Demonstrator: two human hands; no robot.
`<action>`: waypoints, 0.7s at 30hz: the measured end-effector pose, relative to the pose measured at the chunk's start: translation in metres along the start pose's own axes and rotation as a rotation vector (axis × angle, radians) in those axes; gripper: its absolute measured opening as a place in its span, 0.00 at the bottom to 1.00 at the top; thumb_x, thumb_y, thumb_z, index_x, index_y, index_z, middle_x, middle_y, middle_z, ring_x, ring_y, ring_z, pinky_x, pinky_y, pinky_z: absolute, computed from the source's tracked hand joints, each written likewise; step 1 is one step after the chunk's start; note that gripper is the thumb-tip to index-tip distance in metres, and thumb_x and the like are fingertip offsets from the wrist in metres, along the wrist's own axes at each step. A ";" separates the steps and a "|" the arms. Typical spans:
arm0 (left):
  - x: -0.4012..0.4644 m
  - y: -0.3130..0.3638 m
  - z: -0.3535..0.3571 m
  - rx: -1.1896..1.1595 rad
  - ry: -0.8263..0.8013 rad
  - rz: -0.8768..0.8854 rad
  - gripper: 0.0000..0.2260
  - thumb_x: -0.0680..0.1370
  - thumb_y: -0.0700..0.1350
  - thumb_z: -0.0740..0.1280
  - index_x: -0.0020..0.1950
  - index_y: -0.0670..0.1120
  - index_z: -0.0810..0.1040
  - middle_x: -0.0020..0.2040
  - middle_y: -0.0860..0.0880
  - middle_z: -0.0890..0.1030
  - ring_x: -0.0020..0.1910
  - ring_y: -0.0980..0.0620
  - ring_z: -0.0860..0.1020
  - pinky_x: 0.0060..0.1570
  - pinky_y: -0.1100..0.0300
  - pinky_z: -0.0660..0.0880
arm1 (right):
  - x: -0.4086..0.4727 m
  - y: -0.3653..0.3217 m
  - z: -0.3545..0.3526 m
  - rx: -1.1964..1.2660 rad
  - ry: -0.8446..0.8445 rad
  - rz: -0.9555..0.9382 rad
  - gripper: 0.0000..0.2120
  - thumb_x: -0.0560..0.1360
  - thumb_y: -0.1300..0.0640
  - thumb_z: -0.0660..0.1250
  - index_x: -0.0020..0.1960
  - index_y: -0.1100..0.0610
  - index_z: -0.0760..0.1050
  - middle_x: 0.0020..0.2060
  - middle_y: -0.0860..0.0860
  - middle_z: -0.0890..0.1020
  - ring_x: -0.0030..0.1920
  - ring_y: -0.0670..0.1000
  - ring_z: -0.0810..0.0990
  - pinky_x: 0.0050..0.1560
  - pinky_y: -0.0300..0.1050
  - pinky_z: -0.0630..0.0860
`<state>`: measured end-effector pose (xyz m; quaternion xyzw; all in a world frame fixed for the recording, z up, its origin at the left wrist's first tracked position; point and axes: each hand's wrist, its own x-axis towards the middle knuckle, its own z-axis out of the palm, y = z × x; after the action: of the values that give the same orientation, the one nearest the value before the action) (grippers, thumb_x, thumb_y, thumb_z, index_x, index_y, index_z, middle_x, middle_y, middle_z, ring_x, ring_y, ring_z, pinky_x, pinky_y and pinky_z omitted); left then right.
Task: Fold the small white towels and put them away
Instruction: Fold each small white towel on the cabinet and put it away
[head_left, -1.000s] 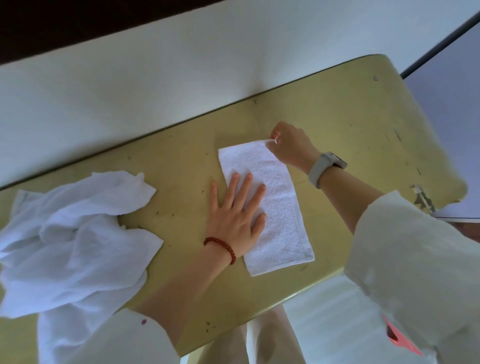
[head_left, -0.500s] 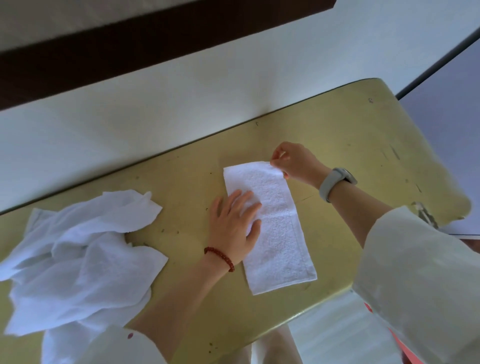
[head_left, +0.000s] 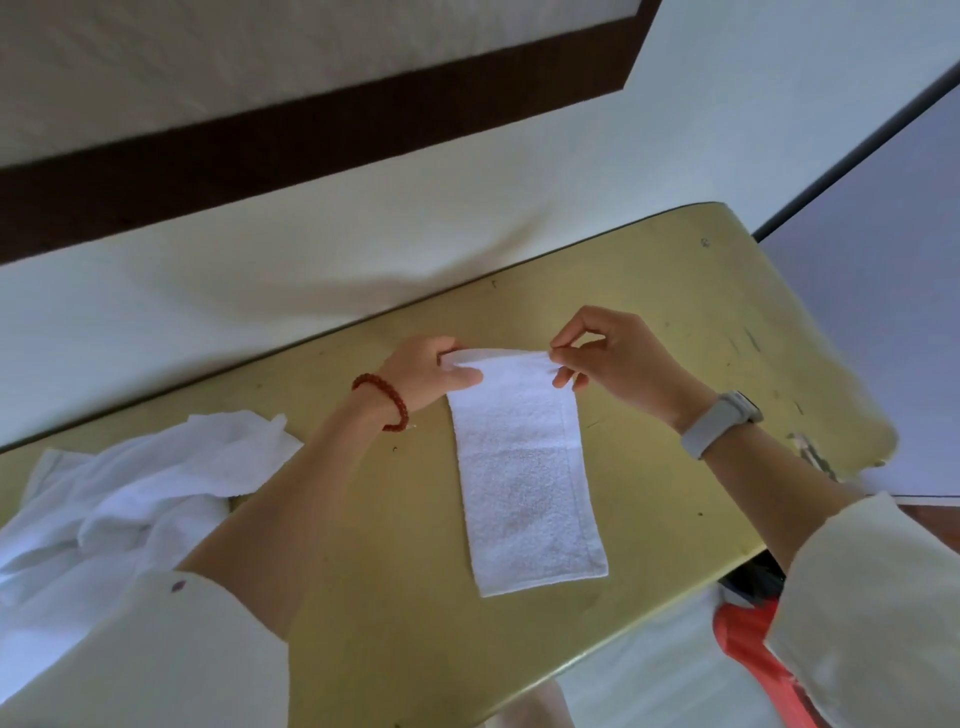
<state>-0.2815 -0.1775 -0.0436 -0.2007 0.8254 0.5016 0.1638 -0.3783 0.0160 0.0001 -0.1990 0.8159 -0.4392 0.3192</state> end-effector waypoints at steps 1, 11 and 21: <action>0.000 0.004 -0.001 -0.011 0.030 0.032 0.04 0.73 0.45 0.69 0.39 0.51 0.75 0.32 0.53 0.73 0.31 0.55 0.71 0.31 0.68 0.65 | -0.001 0.000 -0.003 -0.002 0.013 0.000 0.06 0.74 0.66 0.66 0.39 0.58 0.74 0.36 0.52 0.80 0.29 0.42 0.80 0.30 0.31 0.73; -0.023 0.025 0.015 0.233 0.474 0.372 0.02 0.72 0.40 0.69 0.44 0.44 0.79 0.40 0.53 0.75 0.34 0.58 0.71 0.36 0.70 0.64 | -0.026 0.015 -0.005 -0.159 0.251 -0.212 0.09 0.74 0.65 0.65 0.52 0.60 0.79 0.41 0.46 0.73 0.34 0.42 0.77 0.33 0.30 0.74; -0.073 -0.053 0.076 0.357 0.389 0.540 0.08 0.72 0.44 0.62 0.41 0.44 0.80 0.44 0.49 0.82 0.42 0.56 0.74 0.40 0.64 0.72 | -0.083 0.087 0.047 -0.460 0.243 -0.461 0.05 0.73 0.60 0.60 0.45 0.55 0.74 0.41 0.53 0.75 0.29 0.51 0.73 0.25 0.48 0.74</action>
<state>-0.1869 -0.1198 -0.0837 -0.0357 0.9386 0.3276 -0.1017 -0.2900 0.0853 -0.0640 -0.3909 0.8591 -0.3250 0.0591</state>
